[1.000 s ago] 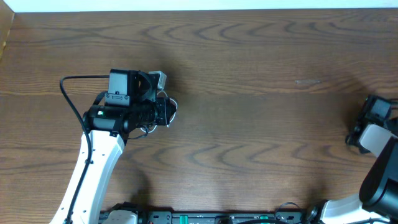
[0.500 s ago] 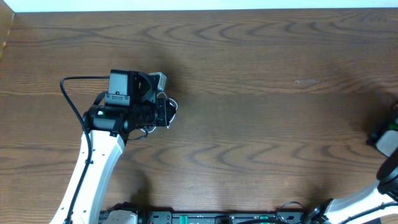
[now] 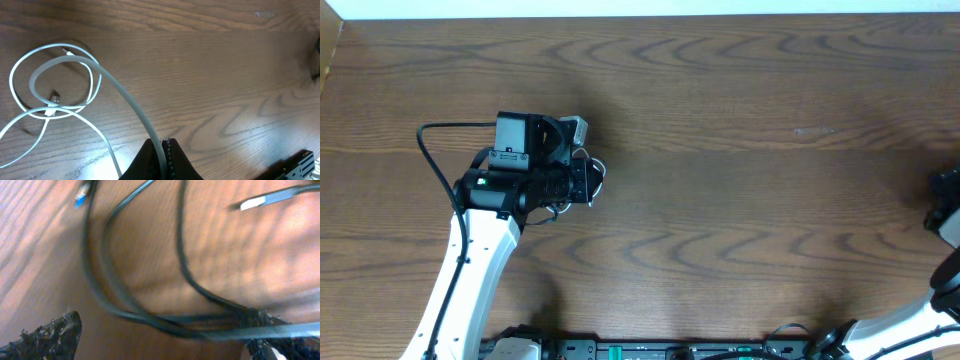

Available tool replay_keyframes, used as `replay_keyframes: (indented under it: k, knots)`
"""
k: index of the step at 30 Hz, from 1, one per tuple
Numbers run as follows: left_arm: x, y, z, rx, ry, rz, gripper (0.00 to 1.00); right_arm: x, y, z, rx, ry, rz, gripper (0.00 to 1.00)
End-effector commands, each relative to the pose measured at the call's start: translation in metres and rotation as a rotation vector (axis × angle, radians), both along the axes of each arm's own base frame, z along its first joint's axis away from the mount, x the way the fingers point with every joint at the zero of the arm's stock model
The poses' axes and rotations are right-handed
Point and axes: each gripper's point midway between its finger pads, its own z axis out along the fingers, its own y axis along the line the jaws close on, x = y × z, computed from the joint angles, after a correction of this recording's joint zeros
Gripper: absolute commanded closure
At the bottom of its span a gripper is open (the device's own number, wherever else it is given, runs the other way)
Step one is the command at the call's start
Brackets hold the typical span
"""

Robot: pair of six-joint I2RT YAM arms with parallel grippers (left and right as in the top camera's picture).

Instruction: Untangle cables

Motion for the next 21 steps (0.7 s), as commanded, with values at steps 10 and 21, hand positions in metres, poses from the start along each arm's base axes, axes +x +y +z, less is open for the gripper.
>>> replay_keyframes:
  k: [10, 21]
  knots:
    - [0.002, -0.003, 0.007, -0.011, -0.034, -0.017, 0.92, 0.086, 0.142, 0.007, 0.319, -0.194, 0.352, 0.01]
    - [0.023, -0.006, 0.022, 0.027, -0.219, -0.12, 0.55, 0.095, 0.394, 0.119, 0.438, -0.475, 1.577, 0.01]
